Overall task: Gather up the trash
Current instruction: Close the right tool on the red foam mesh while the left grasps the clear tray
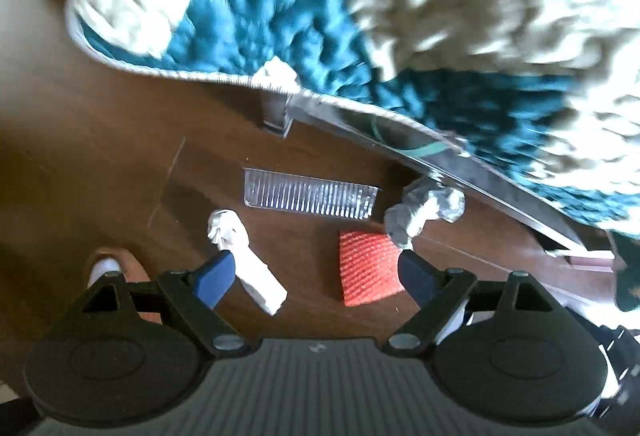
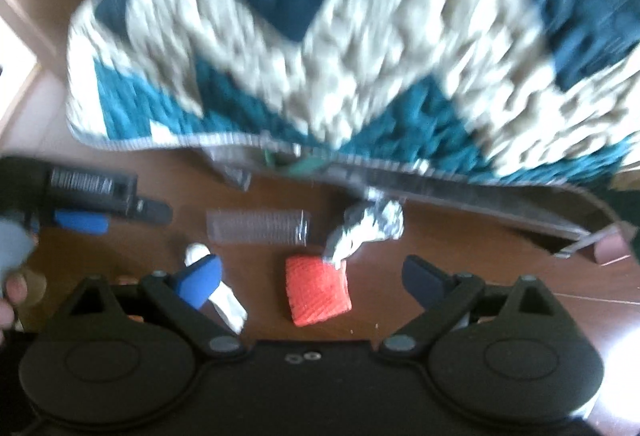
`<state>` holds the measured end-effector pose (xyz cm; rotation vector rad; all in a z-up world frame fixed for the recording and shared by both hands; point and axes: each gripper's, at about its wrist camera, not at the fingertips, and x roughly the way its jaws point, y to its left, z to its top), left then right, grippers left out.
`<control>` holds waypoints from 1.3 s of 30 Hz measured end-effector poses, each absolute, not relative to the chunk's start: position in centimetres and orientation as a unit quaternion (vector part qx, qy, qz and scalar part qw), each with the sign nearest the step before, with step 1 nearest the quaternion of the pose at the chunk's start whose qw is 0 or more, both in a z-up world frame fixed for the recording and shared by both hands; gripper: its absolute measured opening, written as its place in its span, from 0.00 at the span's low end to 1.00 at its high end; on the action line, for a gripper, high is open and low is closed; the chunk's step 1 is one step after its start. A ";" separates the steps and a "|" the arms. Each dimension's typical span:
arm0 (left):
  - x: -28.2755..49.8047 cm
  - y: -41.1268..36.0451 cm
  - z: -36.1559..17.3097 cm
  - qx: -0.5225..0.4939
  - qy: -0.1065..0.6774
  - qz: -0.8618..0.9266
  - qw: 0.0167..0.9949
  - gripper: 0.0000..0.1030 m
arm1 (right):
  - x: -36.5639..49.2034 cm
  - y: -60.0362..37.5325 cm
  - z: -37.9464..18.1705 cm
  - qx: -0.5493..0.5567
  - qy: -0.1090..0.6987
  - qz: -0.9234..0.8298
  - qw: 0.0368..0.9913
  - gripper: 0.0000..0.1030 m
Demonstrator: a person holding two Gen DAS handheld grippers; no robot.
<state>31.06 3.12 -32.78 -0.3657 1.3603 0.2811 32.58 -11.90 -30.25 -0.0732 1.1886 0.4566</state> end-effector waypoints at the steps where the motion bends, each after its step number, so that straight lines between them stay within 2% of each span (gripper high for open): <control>1: 31.7 3.2 -33.8 -0.164 0.623 0.132 0.753 0.86 | 32.7 -11.6 -31.4 -0.040 0.563 0.216 0.797 0.93; 7: 34.7 2.2 -38.7 -0.097 0.634 0.076 0.763 0.86 | 33.5 -9.5 -37.6 -0.090 0.595 0.253 0.758 0.92; 12: 36.1 0.3 -42.3 0.034 0.642 -0.002 0.766 0.86 | 34.2 -9.1 -41.6 -0.107 0.614 0.265 0.736 0.92; 17: 35.5 -2.6 -45.8 0.211 0.616 -0.094 0.753 0.86 | 35.1 -9.2 -45.1 -0.106 0.629 0.258 0.726 0.92; 20: 35.5 -3.5 -47.9 0.268 0.602 -0.136 0.740 0.86 | 35.5 -9.0 -46.9 -0.116 0.629 0.264 0.722 0.91; 28: 37.5 -3.3 -51.8 0.293 0.607 -0.159 0.721 0.85 | 35.9 -7.4 -51.4 -0.166 0.633 0.288 0.699 0.91; 31: 38.0 -3.4 -53.1 0.300 0.611 -0.171 0.712 0.75 | 35.8 -6.5 -52.5 -0.189 0.627 0.294 0.696 0.89; 35: 38.5 -3.0 -54.6 0.300 0.623 -0.171 0.702 0.67 | 35.4 -5.3 -53.6 -0.226 0.615 0.308 0.690 0.85; 39: 39.1 -2.4 -54.5 0.274 0.626 -0.172 0.709 0.66 | 34.9 -4.5 -54.2 -0.246 0.611 0.318 0.682 0.77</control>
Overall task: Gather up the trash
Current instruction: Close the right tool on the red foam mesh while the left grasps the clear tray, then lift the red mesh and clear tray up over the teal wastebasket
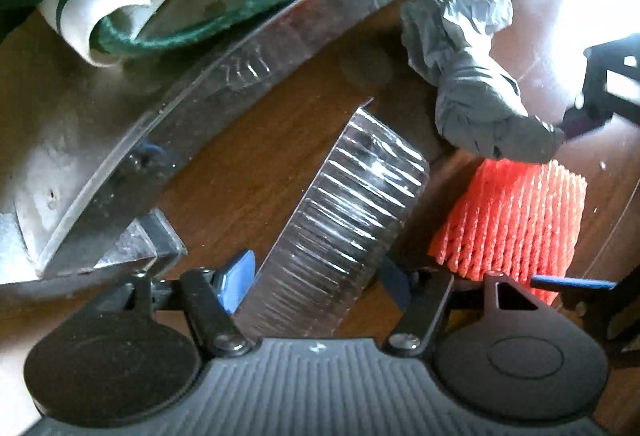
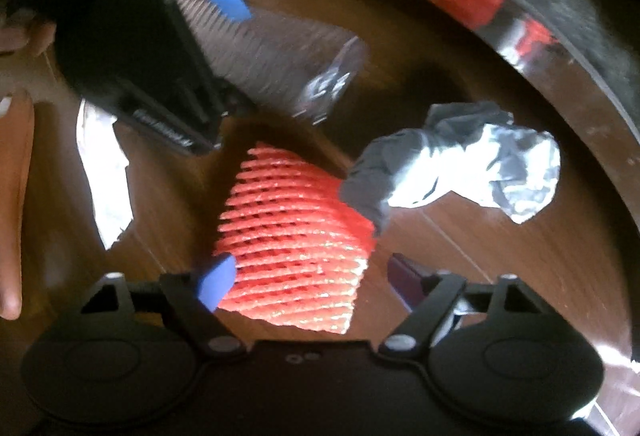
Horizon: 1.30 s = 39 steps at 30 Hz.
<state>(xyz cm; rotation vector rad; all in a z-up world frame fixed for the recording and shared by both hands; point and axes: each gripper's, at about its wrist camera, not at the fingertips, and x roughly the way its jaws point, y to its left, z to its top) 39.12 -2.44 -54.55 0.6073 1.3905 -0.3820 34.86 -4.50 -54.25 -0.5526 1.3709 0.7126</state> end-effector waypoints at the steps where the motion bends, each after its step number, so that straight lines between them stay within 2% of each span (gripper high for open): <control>1: 39.1 -2.3 -54.5 0.268 0.629 -0.173 0.709 0.63 | 34.7 -4.3 -54.4 -0.250 0.610 0.317 0.682 0.74; 5: 39.2 -1.7 -54.5 0.240 0.639 -0.170 0.710 0.48 | 34.6 -4.3 -54.5 -0.249 0.613 0.317 0.680 0.69; 7: 38.8 -1.7 -54.5 0.237 0.640 -0.167 0.712 0.45 | 34.4 -4.2 -54.4 -0.253 0.611 0.319 0.679 0.64; 8: 38.6 -1.9 -54.5 0.239 0.640 -0.164 0.712 0.43 | 34.2 -4.0 -54.3 -0.255 0.610 0.322 0.678 0.56; 10: 38.2 -2.3 -54.4 0.230 0.646 -0.162 0.710 0.43 | 33.8 -3.5 -54.2 -0.252 0.614 0.331 0.671 0.32; 12: 37.9 -2.4 -54.2 0.216 0.649 -0.156 0.712 0.43 | 33.7 -3.3 -54.0 -0.240 0.625 0.333 0.664 0.20; 13: 37.8 -2.4 -54.1 0.204 0.654 -0.151 0.713 0.43 | 33.6 -3.2 -53.8 -0.239 0.627 0.329 0.664 0.18; 18: 36.7 -2.0 -52.0 0.158 0.666 -0.130 0.717 0.42 | 33.5 -3.6 -52.1 -0.214 0.642 0.299 0.673 0.16; 23: 35.2 -2.9 -47.7 0.134 0.663 -0.121 0.727 0.43 | 33.2 -6.2 -48.4 -0.172 0.657 0.256 0.688 0.16; 39: 28.4 -4.9 -27.4 0.041 0.588 -0.064 0.805 0.43 | 28.7 -12.0 -29.4 -0.076 0.604 0.177 0.773 0.16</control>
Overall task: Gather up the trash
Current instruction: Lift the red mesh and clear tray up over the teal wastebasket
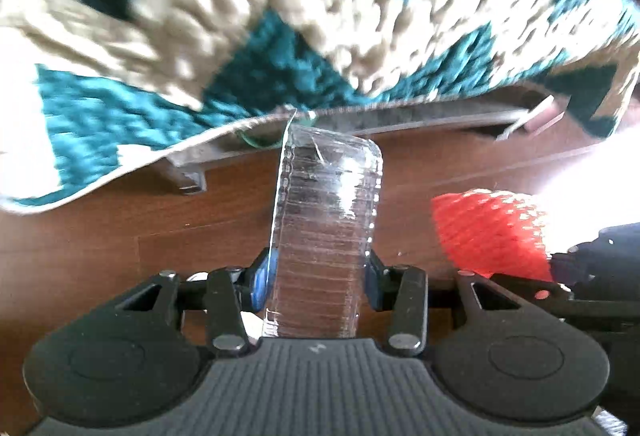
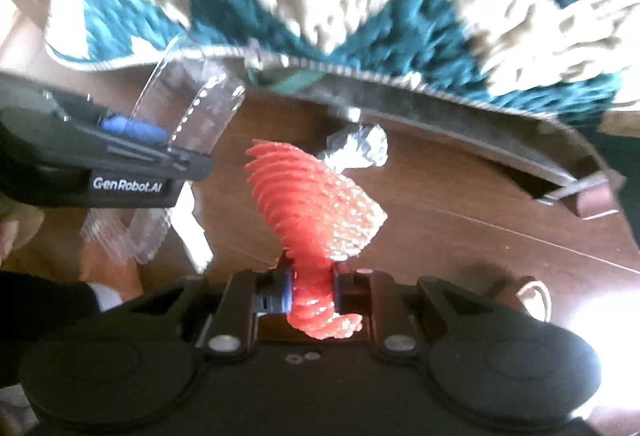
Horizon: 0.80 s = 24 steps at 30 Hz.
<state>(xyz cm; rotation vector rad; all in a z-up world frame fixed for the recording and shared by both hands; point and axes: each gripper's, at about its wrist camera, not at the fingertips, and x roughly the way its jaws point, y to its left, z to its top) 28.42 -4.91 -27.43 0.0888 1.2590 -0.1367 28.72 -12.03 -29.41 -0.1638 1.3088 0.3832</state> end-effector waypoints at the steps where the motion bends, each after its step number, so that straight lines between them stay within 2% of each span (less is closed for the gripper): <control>1: 27.8 -4.9 -26.4 0.037 0.582 -0.061 0.810 0.43 | 28.2 -12.3 -28.0 -0.074 0.596 0.176 0.780 0.16; 13: 21.0 -4.6 -13.5 -0.005 0.491 -0.031 0.871 0.43 | 21.8 -13.2 -14.0 -0.049 0.479 0.176 0.859 0.16; 24: 20.8 -4.9 -0.5 -0.040 0.373 -0.038 0.926 0.43 | 21.1 -13.1 -2.6 -0.070 0.366 0.182 0.910 0.16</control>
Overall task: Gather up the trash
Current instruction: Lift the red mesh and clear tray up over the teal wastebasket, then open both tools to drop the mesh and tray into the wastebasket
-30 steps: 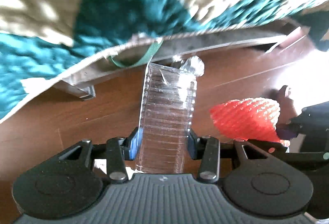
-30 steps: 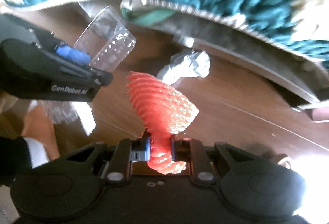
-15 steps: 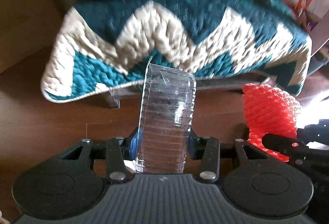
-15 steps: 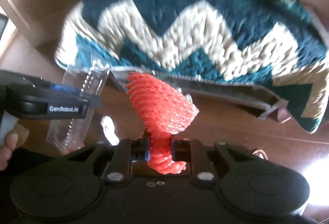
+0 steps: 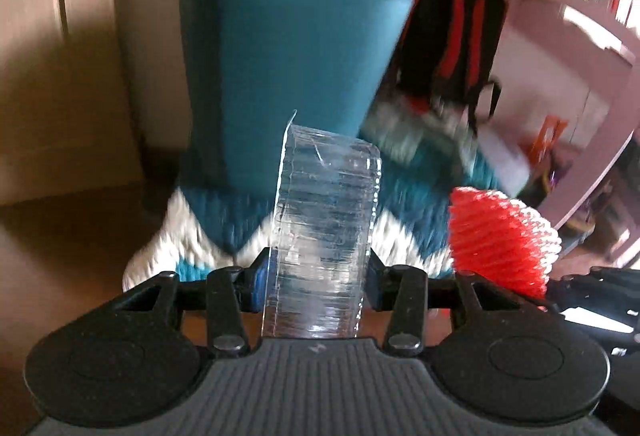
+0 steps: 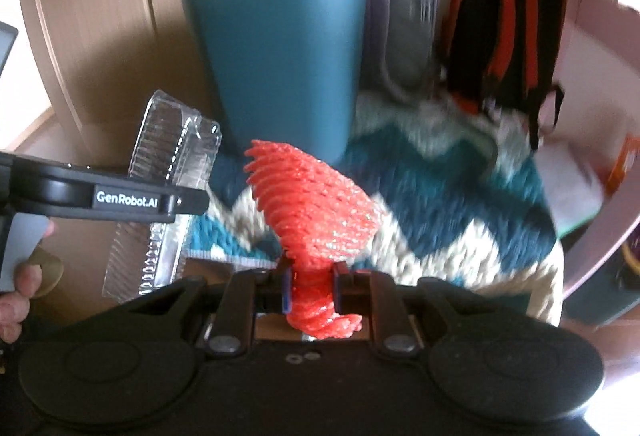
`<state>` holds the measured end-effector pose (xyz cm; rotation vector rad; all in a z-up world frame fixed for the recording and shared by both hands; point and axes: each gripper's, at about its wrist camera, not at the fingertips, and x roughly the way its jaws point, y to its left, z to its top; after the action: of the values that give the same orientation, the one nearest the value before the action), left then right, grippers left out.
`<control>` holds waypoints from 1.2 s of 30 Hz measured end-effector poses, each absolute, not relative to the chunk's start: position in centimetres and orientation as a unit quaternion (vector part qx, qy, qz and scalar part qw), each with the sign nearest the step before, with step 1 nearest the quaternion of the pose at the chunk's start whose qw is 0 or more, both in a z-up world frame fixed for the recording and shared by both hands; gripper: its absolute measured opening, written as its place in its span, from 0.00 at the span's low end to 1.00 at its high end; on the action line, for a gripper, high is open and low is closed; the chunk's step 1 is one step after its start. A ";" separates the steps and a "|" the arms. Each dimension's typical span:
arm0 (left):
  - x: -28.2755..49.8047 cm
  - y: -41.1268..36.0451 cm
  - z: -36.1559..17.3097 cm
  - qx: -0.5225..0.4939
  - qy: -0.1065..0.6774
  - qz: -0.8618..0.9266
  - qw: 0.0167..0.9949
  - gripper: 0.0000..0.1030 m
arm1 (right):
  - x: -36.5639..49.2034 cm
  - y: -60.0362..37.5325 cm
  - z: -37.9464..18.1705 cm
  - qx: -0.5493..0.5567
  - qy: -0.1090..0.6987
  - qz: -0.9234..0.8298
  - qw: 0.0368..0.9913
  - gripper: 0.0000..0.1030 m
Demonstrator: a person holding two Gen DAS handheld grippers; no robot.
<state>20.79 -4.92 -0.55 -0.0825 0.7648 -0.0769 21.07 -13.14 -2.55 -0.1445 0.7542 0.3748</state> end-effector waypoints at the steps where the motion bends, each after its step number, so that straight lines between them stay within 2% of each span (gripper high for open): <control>1: 21.0 -4.9 0.8 -0.042 0.361 -0.038 0.931 0.43 | 21.3 -13.0 -1.5 -0.072 0.356 0.183 0.914 0.16; 9: 23.6 -4.8 9.2 -0.038 0.291 -0.042 0.955 0.44 | 24.7 -11.1 6.5 -0.078 0.277 0.186 0.940 0.16; 20: 30.1 -3.2 17.0 -0.044 0.229 -0.021 0.972 0.44 | 31.2 -8.4 13.1 -0.076 0.224 0.191 0.952 0.17; 29: 37.2 -1.9 17.2 -0.027 0.239 0.010 0.971 0.44 | 37.0 -6.5 12.9 -0.079 0.245 0.189 0.948 0.18; 36: 41.7 -1.8 13.7 -0.026 0.305 0.000 0.952 0.44 | 40.8 -5.2 11.2 -0.084 0.283 0.200 0.934 0.20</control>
<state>41.67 -1.76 13.72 -0.0520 0.6195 0.0001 40.80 -5.24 11.17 -0.1720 0.5789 0.4085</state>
